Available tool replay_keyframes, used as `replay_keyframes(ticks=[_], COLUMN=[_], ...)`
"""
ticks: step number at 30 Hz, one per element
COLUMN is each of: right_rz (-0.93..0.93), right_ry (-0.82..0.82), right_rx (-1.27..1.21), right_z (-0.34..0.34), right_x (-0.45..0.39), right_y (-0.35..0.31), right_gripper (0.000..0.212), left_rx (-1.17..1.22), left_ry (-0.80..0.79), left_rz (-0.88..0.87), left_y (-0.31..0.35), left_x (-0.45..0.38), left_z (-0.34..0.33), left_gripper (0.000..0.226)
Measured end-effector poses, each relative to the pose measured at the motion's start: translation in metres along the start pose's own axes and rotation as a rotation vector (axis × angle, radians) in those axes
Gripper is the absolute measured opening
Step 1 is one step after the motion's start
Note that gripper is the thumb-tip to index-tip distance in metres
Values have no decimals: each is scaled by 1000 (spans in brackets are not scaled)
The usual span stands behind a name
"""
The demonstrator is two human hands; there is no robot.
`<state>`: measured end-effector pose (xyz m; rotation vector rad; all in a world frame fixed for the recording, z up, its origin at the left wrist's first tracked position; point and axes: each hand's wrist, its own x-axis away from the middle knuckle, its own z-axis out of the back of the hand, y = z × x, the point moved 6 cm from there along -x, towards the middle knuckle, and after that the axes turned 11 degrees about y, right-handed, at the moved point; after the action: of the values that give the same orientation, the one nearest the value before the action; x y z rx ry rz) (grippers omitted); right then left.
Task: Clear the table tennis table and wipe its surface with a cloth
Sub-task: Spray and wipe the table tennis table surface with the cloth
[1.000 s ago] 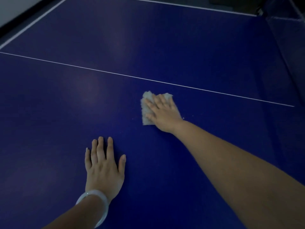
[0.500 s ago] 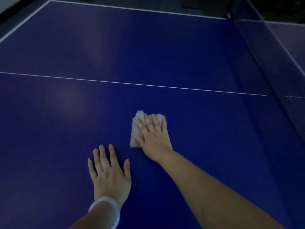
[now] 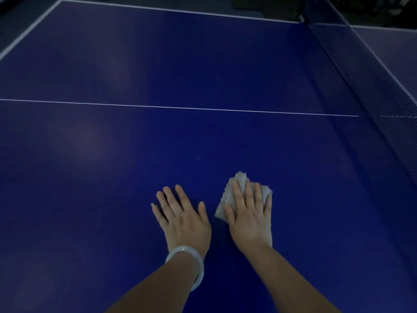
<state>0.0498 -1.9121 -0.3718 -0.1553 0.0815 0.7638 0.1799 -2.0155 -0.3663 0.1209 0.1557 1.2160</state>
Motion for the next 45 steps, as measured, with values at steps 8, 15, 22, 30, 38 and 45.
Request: replay_keyframes(ticks=[8, 15, 22, 30, 38, 45], right_rz=[-35, -101, -32, -375, 189, 66], right_ry=[-12, -47, -20, -54, -108, -43], right_rx=[49, 39, 0, 25, 22, 131], right_z=[2, -2, -10, -10, -31, -1], right_x=[18, 17, 6, -98, -118, -84], right_y=[-4, -3, -82, 20, -162, -39], right_gripper=[65, 62, 63, 63, 63, 75], left_rx=[238, 105, -34, 0, -19, -16], left_ry=[-42, 51, 62, 57, 44, 45], left_rz=[-72, -58, -89, -89, -102, -103], left_y=[-11, -139, -159, -161, -159, -160], left_x=[-2, -38, -34, -35, -35, -35], left_z=[10, 36, 26, 23, 25, 24], left_gripper=[67, 68, 72, 68, 68, 68])
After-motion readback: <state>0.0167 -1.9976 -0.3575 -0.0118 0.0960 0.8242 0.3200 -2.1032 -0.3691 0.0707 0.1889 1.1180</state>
